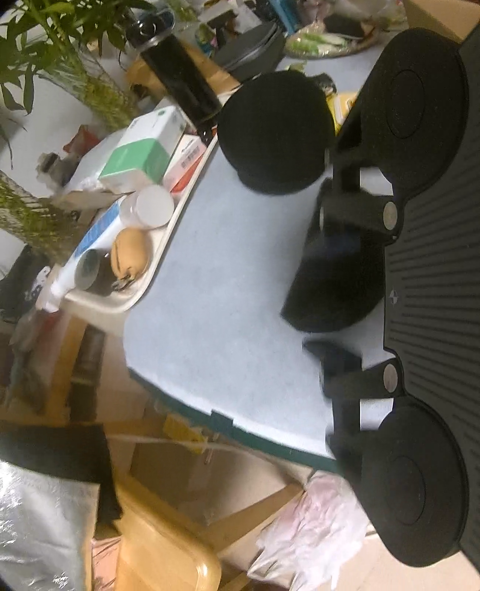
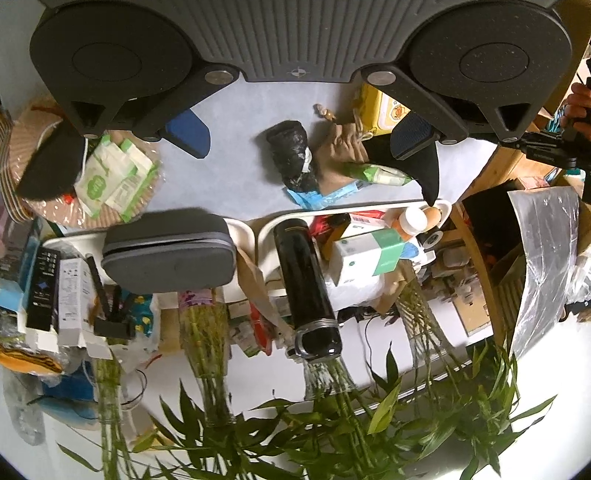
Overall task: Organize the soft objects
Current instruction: 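Grasp the black foam sponge by its edge with the left gripper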
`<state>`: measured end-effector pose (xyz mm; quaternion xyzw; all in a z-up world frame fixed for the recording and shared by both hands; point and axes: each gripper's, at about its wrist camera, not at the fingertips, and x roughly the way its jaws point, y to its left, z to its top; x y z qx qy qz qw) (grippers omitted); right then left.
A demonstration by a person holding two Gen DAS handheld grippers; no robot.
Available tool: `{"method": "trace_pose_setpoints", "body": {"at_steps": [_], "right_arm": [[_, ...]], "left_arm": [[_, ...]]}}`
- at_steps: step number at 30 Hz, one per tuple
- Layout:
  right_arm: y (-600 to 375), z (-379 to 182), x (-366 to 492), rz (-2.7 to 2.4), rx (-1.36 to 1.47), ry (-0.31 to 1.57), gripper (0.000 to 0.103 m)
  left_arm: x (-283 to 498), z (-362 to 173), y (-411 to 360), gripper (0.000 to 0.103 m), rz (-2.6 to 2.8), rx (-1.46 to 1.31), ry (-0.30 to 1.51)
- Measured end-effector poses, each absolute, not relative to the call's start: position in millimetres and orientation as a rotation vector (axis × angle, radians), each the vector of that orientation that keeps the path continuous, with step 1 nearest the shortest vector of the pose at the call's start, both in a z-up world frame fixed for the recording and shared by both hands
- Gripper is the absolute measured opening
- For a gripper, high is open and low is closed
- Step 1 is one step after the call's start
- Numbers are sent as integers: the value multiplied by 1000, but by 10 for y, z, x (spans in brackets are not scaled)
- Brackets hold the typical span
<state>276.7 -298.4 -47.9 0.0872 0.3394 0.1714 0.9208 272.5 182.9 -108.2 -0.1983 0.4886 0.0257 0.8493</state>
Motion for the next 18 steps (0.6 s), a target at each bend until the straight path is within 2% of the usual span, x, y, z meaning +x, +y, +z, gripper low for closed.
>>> {"method": "trace_pose_setpoints", "body": {"at_steps": [1, 6, 8, 13, 18], "right_arm": [[-2980, -476, 2774, 354, 178, 697, 103], [-2966, -462, 2772, 365, 181, 695, 103], [-2962, -459, 2762, 367, 177, 693, 103], [-2970, -446, 2741, 371, 173, 686, 103], [-2987, -438, 2718, 375, 177, 682, 103]], "left_arm": [[2706, -1063, 1808, 67, 58, -397, 1020], [2642, -1032, 1717, 73, 35, -399, 1055], [2638, -1019, 1667, 80, 54, -386, 1066], [2724, -1111, 1592, 80, 54, -525, 1200], [2872, -1240, 1566, 80, 15, -697, 1203]]}}
